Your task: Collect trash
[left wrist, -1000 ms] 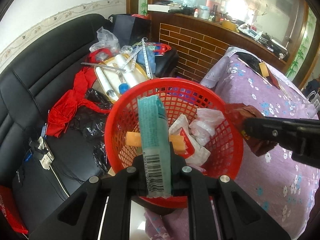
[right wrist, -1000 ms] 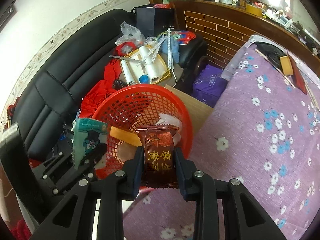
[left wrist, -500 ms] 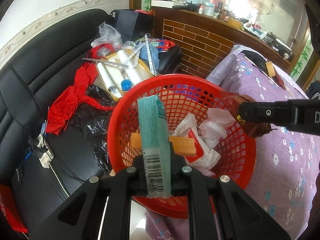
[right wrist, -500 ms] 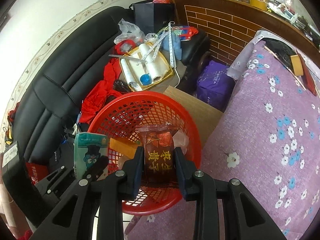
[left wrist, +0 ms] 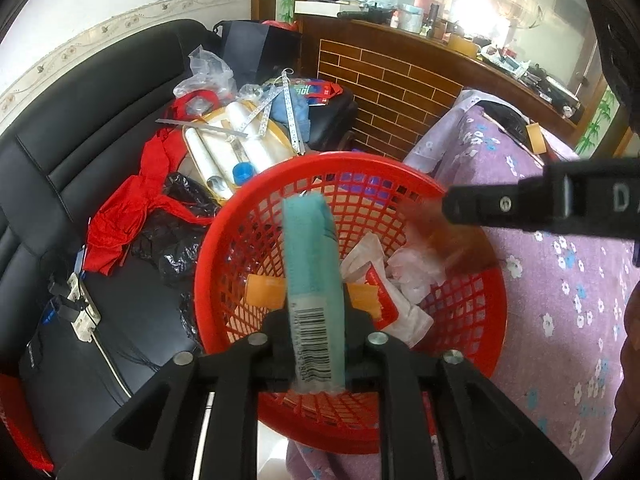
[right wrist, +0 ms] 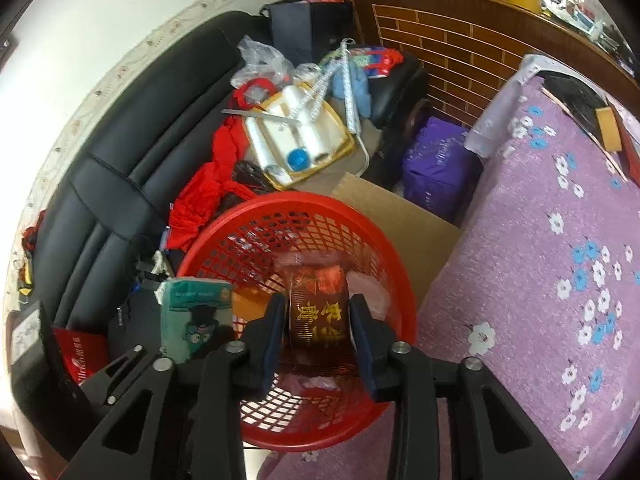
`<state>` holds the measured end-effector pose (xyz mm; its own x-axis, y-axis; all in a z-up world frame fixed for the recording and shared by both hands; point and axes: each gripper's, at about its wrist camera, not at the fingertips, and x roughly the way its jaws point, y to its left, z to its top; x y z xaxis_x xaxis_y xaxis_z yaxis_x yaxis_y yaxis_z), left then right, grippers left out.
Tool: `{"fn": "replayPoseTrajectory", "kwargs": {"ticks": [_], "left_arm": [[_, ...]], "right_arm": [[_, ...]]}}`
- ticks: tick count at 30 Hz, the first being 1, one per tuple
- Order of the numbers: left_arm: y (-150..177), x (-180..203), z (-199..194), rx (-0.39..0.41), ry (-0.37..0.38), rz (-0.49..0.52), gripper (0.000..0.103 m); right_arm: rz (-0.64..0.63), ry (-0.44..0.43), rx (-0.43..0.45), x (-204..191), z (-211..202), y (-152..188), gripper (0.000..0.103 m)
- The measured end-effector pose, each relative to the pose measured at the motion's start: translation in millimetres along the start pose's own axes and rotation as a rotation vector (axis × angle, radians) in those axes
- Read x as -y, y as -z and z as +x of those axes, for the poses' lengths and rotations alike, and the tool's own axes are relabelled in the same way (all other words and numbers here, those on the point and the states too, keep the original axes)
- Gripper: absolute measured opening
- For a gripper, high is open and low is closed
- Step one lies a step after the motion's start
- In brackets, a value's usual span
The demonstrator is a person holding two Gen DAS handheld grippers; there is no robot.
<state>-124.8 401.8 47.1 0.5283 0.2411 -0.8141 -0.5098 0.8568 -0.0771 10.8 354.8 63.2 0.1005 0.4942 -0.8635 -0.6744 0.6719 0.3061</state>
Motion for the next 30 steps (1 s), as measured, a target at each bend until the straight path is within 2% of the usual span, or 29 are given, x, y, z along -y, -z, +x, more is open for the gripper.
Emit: {"fn": "replayPoseTrajectory", "kwargs": {"ticks": [2, 5, 7, 8, 10, 12, 14, 18, 22, 30], "left_arm": [[-1, 0, -2, 0.012, 0.001, -0.005, 0.038], [-1, 2, -6, 0.036, -0.004, 0.002, 0.046], [-3, 3, -8, 0.042, -0.003, 0.002, 0.054], [-3, 2, -10, 0.051, -0.004, -0.004, 0.061], [-3, 3, -13, 0.069, -0.011, -0.007, 0.068], [-4, 4, -14, 0.076, -0.019, -0.007, 0.079], [-4, 5, -15, 0.091, -0.03, -0.01, 0.079], [-3, 10, -15, 0.1, -0.059, -0.008, 0.088], [1, 10, -19, 0.097, -0.078, -0.027, 0.09], [22, 7, -49, 0.103, -0.132, -0.105, 0.09]], "right_arm": [[0.0, 0.005, 0.017, 1, -6, -1, 0.047], [0.016, -0.001, 0.03, 5, -14, -1, 0.047], [0.029, 0.009, 0.041, 9, -20, 0, 0.048], [0.034, 0.014, 0.049, 11, -24, 1, 0.049], [0.038, 0.037, 0.066, 14, -33, 5, 0.053], [0.042, 0.058, 0.08, 17, -42, 9, 0.061], [0.038, 0.087, 0.091, 20, -49, 16, 0.066], [0.029, 0.155, 0.109, 21, -61, 30, 0.077], [0.027, 0.196, 0.114, 24, -69, 45, 0.079], [-0.034, 0.194, 0.116, 21, -89, 85, 0.08]]}}
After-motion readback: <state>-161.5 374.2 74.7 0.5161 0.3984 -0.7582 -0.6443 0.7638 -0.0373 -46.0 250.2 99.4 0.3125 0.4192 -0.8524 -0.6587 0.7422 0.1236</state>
